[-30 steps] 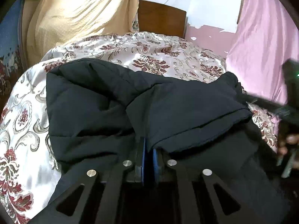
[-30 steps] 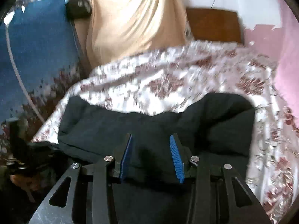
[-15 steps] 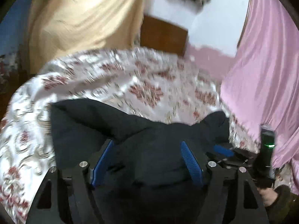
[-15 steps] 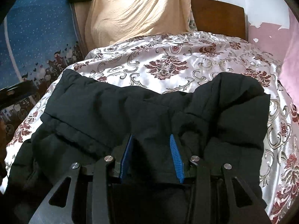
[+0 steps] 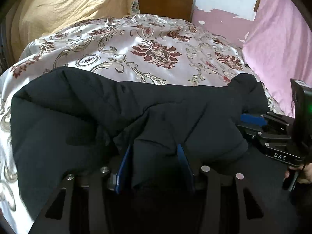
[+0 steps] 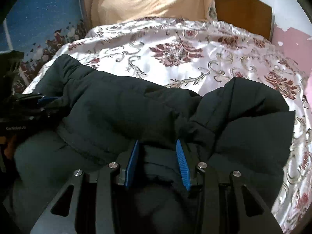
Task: Fold large clothes
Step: 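Fold the held hem toward the collar with both tools, then open both tools and lift them off the folded black jacket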
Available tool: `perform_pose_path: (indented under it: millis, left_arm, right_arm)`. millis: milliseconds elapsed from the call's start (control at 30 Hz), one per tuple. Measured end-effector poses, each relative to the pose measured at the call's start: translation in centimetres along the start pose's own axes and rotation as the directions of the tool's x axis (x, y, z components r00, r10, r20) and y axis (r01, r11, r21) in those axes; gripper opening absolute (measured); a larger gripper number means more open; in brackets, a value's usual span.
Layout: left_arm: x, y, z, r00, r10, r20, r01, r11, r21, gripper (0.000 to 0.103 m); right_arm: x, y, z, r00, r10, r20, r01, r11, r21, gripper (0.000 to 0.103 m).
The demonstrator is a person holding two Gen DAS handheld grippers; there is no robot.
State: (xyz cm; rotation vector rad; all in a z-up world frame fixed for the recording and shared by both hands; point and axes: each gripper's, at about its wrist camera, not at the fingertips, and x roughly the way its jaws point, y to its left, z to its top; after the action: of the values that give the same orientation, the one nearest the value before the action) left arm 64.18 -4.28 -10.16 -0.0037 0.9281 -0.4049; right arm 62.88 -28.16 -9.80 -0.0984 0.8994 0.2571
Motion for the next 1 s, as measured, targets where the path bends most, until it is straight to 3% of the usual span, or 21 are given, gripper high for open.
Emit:
perform_pose_path:
  millis: [367, 467, 567, 667, 700, 800, 1000]
  left_arm:
    - [1.1, 0.7, -0.7, 0.993, -0.013, 0.119, 0.017, 0.999, -0.029, 0.047]
    - [-0.1, 1.2, -1.4, 0.984, -0.051, 0.173, 0.061, 0.997, -0.050, 0.050]
    - [-1.3, 1.4, -1.7, 0.988, -0.037, 0.147, 0.052, 0.994, -0.101, 0.065]
    - [-2.9, 1.2, -2.2, 0.992, -0.003, 0.124, 0.020, 0.990, -0.137, 0.075]
    - [-3.5, 1.1, -2.3, 0.994, 0.014, 0.111, 0.002, 0.989, -0.149, 0.077]
    - [-4.9, 0.8, -2.6, 0.995, 0.052, 0.090, -0.036, 0.984, -0.175, 0.081]
    - [-9.3, -0.8, -4.2, 0.990, 0.102, 0.101, -0.085, 0.984, -0.160, 0.087]
  right_arm:
    - [2.3, -0.1, -0.6, 0.995, -0.019, 0.095, 0.014, 0.999, 0.052, 0.035]
    - [1.6, 0.2, -1.0, 0.991, -0.033, 0.132, 0.027, 0.999, 0.043, 0.035]
    - [-0.2, 0.5, -1.4, 0.984, -0.041, 0.174, 0.036, 0.999, 0.032, 0.041]
    - [-2.3, 0.8, -1.9, 0.983, -0.038, 0.178, 0.030, 0.998, 0.049, 0.057]
    - [-2.9, 0.8, -2.1, 0.983, -0.029, 0.179, 0.019, 0.998, 0.057, 0.062]
    - [-5.1, 0.5, -2.9, 0.986, -0.009, 0.169, -0.006, 0.996, 0.088, 0.063]
    - [-9.9, 0.2, -5.4, 0.982, 0.001, 0.190, -0.026, 0.991, 0.129, 0.073]
